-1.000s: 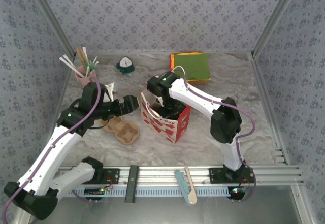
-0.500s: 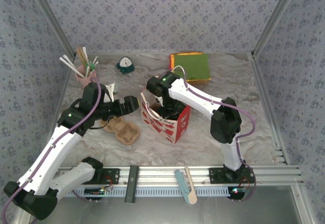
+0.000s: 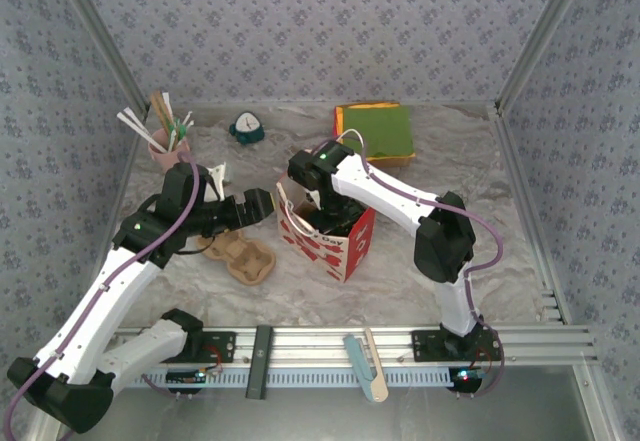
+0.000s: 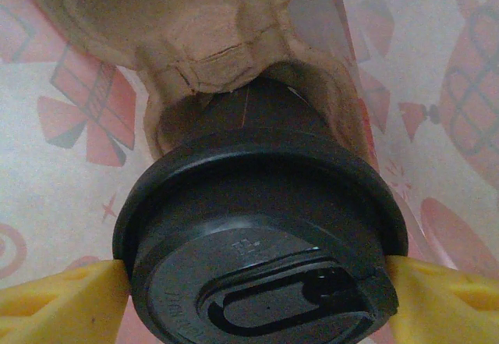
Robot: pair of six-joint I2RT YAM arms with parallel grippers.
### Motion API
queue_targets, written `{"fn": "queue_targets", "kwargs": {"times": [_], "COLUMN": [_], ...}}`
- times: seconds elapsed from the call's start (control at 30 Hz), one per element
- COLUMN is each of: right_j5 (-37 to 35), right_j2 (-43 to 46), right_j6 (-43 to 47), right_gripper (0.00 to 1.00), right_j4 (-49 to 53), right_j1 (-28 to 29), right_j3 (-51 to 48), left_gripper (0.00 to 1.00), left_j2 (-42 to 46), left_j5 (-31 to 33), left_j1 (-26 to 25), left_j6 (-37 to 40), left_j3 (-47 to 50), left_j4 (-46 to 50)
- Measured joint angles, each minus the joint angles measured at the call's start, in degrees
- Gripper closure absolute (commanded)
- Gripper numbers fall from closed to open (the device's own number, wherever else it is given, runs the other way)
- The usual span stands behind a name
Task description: Pack the takeout coffee
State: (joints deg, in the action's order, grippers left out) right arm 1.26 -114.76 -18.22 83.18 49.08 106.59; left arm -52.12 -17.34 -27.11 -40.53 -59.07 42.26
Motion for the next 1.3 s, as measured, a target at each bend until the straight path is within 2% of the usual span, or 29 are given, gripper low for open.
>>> {"fn": "queue_targets", "kwargs": {"times": [0.9,1.3], "right_j5": [-0.42,-0.44], "right_j2": [0.0,0.0], "right_j6": [-0.39,-0.39], "right_gripper": [0.15,0.14], "right_j4": [1.09,1.27], "right_j1": [0.2,0.2], "right_j3": [1.36,1.36], "left_gripper": [0.0,0.0], "left_j2": [0.02,3.21], "left_j5": [0.26,5.46], "left_j1": [0.0,0.0], "left_j6": [0.02,-0.02], "left_j3": [0.0,0.42], "left_j4": [0.02,1.64]}}
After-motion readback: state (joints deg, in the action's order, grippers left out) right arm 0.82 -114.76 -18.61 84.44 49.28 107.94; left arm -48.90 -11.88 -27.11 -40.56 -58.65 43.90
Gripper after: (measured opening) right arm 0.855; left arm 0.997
